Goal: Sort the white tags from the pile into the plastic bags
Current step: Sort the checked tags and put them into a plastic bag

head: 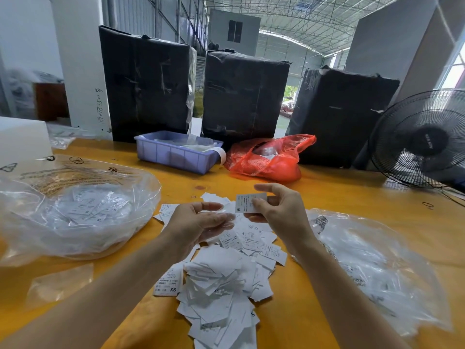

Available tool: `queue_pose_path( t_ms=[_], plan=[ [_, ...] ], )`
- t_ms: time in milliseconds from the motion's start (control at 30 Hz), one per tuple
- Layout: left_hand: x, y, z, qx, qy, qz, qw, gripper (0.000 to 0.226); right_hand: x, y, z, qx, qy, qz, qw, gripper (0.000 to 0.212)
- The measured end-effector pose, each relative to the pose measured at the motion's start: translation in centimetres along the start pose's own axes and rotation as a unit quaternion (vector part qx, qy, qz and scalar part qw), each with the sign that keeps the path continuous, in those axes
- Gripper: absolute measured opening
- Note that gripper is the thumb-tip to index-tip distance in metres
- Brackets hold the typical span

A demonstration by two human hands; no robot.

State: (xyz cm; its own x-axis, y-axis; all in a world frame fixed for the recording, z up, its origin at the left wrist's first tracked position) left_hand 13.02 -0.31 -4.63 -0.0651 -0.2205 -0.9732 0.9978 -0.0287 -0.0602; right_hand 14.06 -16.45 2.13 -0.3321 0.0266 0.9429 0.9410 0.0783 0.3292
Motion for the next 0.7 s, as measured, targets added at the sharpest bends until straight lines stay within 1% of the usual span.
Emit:
queue_pose_path(
  t_ms=[67, 200, 333, 400, 500, 567, 633, 700],
  plan=[
    [0.0, 0.0, 0.0, -0.004, 0.001, 0.0, 1.0, 0.036, -0.4, 0.0, 0.2, 0.003, 0.0, 0.014, 1.0, 0.027],
    [0.2, 0.1, -0.3, -0.014, 0.007, -0.004, 1.0, 0.028, -1.3, -0.1, 0.9, 0.028, -0.004, 0.049, 0.998, 0.022],
    [0.2, 0.3, -0.7, -0.029, 0.052, 0.009, 0.998, 0.02, -2.0, -0.5, 1.9, 0.081, -0.056, 0.079, 0.992, 0.016],
    [0.2, 0.3, -0.6, -0.032, 0.071, 0.011, 0.997, 0.014, -2.3, -0.6, 2.1, 0.095, -0.082, 0.087, 0.988, 0.015],
    [0.6, 0.1, -0.1, -0.021, 0.092, -0.001, 0.996, 0.01, -2.7, -0.8, 2.5, 0.114, -0.099, 0.096, 0.984, 0.019],
    [1.0, -0.1, 0.6, -0.002, 0.081, -0.016, 0.997, 0.014, -2.7, -0.9, 2.9, 0.125, -0.093, 0.098, 0.983, 0.024],
    [1.4, -0.4, 1.1, 0.012, 0.062, -0.031, 0.998, 0.018, -2.6, -0.8, 2.9, 0.115, -0.078, 0.092, 0.986, 0.03],
    [1.5, -0.5, 1.2, 0.008, 0.05, -0.041, 0.998, 0.021, -2.3, -0.6, 2.4, 0.092, -0.062, 0.08, 0.991, 0.032]
  ],
)
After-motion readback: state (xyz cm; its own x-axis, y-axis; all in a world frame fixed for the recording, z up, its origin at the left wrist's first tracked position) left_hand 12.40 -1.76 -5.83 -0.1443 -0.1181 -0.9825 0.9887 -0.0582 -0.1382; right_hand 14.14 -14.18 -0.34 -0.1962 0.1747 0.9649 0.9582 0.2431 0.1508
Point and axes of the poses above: each hand's wrist, its own y-axis towards the middle knuckle, its own z-axis out of the palm, x = y × z, the point moved 10 cm from there along y, towards the middle knuckle, and after that the axes turned 11 degrees about y, right-handed, at the moved point
